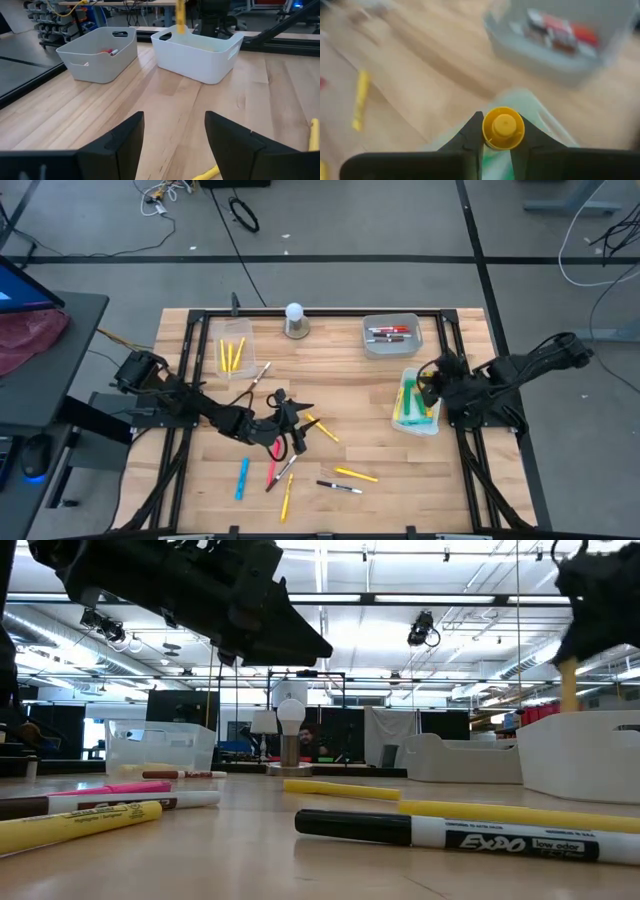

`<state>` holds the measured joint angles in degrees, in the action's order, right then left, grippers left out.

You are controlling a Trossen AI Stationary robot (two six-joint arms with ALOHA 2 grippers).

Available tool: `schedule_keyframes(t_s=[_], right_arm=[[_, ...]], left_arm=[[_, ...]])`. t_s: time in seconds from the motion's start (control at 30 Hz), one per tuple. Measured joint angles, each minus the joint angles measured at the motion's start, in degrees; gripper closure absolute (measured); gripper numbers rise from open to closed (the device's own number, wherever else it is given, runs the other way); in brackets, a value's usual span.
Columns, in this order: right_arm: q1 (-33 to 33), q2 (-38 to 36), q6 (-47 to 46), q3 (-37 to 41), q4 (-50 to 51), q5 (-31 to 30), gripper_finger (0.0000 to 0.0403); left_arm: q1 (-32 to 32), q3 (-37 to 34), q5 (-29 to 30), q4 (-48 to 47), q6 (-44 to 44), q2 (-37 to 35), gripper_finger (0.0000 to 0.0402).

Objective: Pick & Place Markers
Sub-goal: Put the orange highlighter pen into the white bin

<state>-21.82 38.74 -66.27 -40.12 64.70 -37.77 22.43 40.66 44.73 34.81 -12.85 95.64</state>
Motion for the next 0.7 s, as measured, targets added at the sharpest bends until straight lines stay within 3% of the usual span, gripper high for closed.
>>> schedule_keyframes(t_s=[0.13,0.27,0.7], right_arm=[[3.39,0.15,-3.78,1.92,2.97,10.47,0.0349],[6.61,0.37,-2.01,7.08,-2.73,18.39,0.0349],[19.17,7.97,7.46,9.16,-9.53,29.81,0.0335]], left_arm=[[-0.54,0.0,-0.02,-0.03,-1.37,0.0,0.0184],[-0.78,0.0,-1.31,-0.05,-1.79,0.0,0.0184],[-0.77,0.0,-2.6,-0.07,-1.95,0.0,0.0184]])
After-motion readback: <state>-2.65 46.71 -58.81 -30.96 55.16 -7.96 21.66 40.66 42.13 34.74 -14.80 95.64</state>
